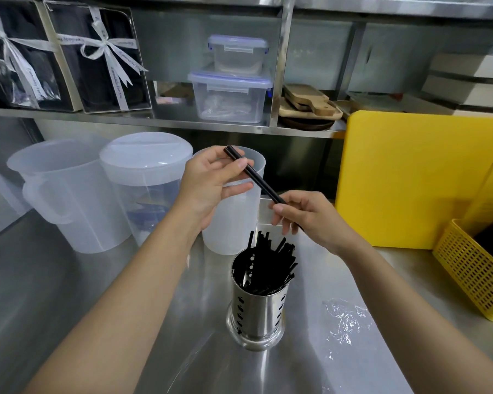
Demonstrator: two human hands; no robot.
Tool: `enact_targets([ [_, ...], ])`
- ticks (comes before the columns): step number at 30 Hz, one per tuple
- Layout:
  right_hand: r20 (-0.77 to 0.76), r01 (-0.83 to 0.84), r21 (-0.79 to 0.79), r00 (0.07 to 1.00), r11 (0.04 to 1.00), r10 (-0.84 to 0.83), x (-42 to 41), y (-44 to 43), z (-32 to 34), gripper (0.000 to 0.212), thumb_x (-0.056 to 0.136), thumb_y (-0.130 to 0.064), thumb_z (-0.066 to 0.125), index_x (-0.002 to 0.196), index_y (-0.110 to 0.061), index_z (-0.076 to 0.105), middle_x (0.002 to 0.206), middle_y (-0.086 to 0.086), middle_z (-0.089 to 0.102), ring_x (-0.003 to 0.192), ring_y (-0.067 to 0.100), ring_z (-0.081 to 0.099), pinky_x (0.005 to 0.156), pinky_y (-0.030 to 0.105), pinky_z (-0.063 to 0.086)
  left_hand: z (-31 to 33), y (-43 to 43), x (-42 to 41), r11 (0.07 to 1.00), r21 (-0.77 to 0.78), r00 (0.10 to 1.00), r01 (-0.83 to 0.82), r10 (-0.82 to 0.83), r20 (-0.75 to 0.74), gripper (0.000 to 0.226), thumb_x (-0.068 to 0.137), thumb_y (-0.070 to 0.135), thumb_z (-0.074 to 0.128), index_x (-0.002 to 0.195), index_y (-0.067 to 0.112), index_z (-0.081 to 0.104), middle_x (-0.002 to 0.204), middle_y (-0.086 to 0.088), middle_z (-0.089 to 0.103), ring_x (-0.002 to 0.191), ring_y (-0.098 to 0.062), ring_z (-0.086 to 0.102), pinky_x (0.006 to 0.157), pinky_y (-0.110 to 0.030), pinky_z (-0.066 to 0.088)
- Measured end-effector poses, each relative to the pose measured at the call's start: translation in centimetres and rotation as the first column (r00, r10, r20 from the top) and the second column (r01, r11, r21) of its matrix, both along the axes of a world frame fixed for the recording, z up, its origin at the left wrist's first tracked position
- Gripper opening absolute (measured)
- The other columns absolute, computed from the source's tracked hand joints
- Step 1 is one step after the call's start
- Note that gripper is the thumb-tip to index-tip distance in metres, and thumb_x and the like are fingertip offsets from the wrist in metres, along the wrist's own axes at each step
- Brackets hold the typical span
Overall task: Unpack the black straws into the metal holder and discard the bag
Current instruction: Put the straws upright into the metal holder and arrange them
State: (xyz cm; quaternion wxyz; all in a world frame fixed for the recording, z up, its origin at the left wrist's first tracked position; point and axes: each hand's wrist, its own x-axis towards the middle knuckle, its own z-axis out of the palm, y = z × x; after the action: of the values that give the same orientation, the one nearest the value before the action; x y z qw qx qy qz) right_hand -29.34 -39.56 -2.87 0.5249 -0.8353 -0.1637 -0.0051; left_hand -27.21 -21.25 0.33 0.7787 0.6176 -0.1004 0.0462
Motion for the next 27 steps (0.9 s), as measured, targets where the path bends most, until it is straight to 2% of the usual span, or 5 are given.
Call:
enact_targets([
  [6, 0.011, 0.004, 0.186, 1.000, 0.983, -0.006, -1.2, -1.1, 0.8, 0.012, 0.086, -0.009, 0.059, 0.093, -0.016, 0.065, 0.067, -0.002, 0.069, 0.056, 0.014, 0.061, 0.052, 0.022, 0.049, -1.1, 0.9, 0.5, 0.958, -0.245, 0.977, -0.146, 0.101, -0.188, 0.004, 0.086, 0.005, 0.059, 0.087, 0.008, 0.062, 0.081, -0.007, 0.073, 0.079, -0.018, 0.072, 0.071, -0.031, 0.060],
  [13, 0.157, 0.002, 0.423, 0.985, 0.906, -0.076, -2.4, -1.1, 1.5, 0.015, 0.080, -0.002, 0.064, 0.086, -0.014, 0.067, 0.056, -0.002, 0.065, 0.047, 0.015, 0.056, 0.051, 0.021, 0.049, -4.9, 0.9, -0.1, 0.813, -0.534, 0.840, -0.231, -0.111, -0.532, 0.009, 0.087, -0.002, 0.054, 0.079, 0.002, 0.057, 0.053, -0.008, 0.069, 0.055, -0.016, 0.069, 0.049, -0.024, 0.057],
  [19, 0.321, 0.148, 0.495, 0.885, 0.856, -0.338, -3.1, -0.2, 2.9, 0.019, 0.090, -0.010, 0.054, 0.075, -0.017, 0.061, 0.047, -0.011, 0.053, 0.042, 0.005, 0.040, 0.043, 0.016, 0.034, -7.0, -0.6, -1.4, 0.967, -0.233, 0.810, -0.105, -0.052, -0.584, 0.008, 0.084, 0.003, 0.059, 0.077, 0.006, 0.059, 0.070, -0.008, 0.067, 0.066, -0.018, 0.066, 0.064, -0.027, 0.056],
  [22, 0.397, 0.148, 0.393, 0.863, 0.908, -0.313, -3.6, -0.6, 3.4, 0.018, 0.092, -0.013, 0.053, 0.077, -0.020, 0.060, 0.049, -0.013, 0.052, 0.046, 0.003, 0.042, 0.046, 0.012, 0.033, -7.7, 0.2, -1.3, 0.973, 0.138, 0.887, -0.184, 0.225, -0.403, 0.007, 0.082, 0.007, 0.061, 0.080, 0.014, 0.060, 0.085, -0.005, 0.065, 0.085, -0.019, 0.060, 0.079, -0.027, 0.049],
  [27, 0.373, 0.105, 0.218, 0.910, 0.970, -0.182, -4.1, -1.0, 3.2, 0.014, 0.085, -0.010, 0.061, 0.079, -0.020, 0.068, 0.065, -0.010, 0.057, 0.062, -0.001, 0.050, 0.058, 0.009, 0.038, -8.1, 0.9, -1.9, 0.959, 0.225, 0.925, -0.171, 0.235, -0.298, 0.006, 0.086, 0.007, 0.055, 0.088, 0.010, 0.060, 0.078, -0.003, 0.067, 0.076, -0.017, 0.062, 0.080, -0.030, 0.049],
])
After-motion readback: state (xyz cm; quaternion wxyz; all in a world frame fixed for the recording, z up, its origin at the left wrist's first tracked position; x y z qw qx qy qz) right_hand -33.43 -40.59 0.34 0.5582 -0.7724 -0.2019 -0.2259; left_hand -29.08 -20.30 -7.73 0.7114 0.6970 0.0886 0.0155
